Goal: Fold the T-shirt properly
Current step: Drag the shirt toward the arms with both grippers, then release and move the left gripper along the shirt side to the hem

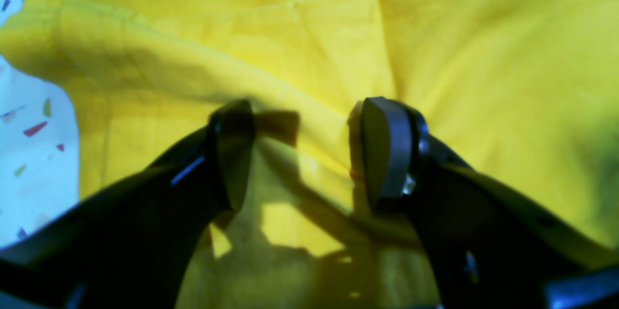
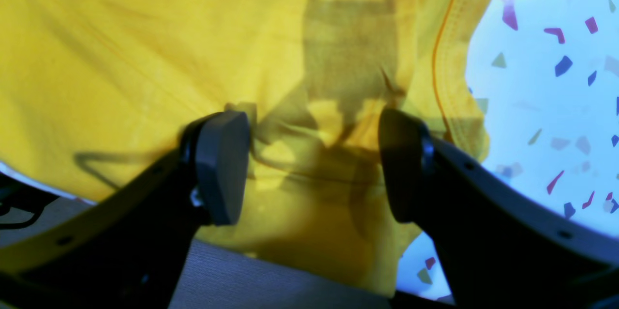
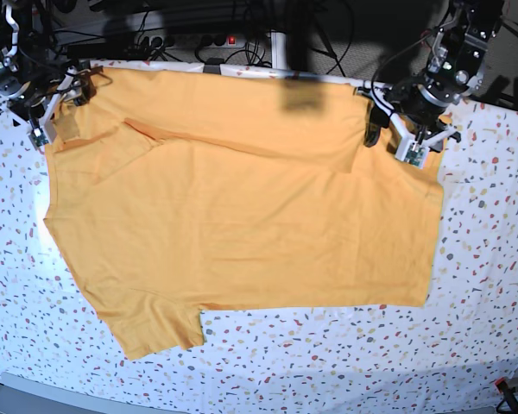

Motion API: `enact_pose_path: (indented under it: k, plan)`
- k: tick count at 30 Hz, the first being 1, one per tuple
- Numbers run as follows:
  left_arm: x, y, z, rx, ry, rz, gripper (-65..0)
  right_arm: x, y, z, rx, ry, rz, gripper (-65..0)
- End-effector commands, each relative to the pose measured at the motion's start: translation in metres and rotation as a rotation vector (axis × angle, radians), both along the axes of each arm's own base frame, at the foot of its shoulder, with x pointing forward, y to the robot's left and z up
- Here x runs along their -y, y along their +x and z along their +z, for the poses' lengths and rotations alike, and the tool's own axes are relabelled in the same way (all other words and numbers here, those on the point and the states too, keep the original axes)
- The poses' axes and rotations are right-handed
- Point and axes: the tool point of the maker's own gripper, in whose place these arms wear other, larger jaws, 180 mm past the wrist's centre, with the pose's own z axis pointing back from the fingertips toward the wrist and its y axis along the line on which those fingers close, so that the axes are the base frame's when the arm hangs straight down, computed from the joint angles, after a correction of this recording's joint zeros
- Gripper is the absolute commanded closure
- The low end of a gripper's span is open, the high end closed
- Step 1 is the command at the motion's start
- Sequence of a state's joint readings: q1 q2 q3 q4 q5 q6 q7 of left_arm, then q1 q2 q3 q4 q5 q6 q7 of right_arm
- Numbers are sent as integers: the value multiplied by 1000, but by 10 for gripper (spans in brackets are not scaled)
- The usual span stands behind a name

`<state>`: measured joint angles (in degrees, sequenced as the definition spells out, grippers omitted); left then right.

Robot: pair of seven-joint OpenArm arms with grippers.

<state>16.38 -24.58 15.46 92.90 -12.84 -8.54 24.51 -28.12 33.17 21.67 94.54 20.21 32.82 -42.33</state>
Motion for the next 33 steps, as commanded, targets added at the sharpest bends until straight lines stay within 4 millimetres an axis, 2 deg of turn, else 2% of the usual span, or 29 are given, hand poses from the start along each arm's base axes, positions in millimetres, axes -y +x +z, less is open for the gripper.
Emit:
enact_pose_path:
  k: [1, 6, 11, 14, 20, 28, 33]
  plan:
    - [-14, -22, -20, -102, 94, -11, -347, 8, 1, 6, -6, -36, 14, -416]
    - [-14, -16, -12, -68, 123, -31, -348, 18, 3, 11, -10, -68, 5, -416]
    - [-18, 9, 23, 73, 243, -63, -348, 27, 6, 17, -8, -95, 8, -416]
    - [-18, 17, 40, 133, 271, -53, -348, 25, 7, 17, -4, -86, 4, -416]
    - [-22, 28, 50, 186, 326, -59, -348, 16, 12, 19, 23, -32, 0, -416]
    - [-35, 61, 70, 221, 367, 15, -348, -2, 40, 59, 134, -77, 114, -416]
    - [-39, 87, 93, 294, 377, 25, -348, -7, 68, 86, 241, -91, 109, -416]
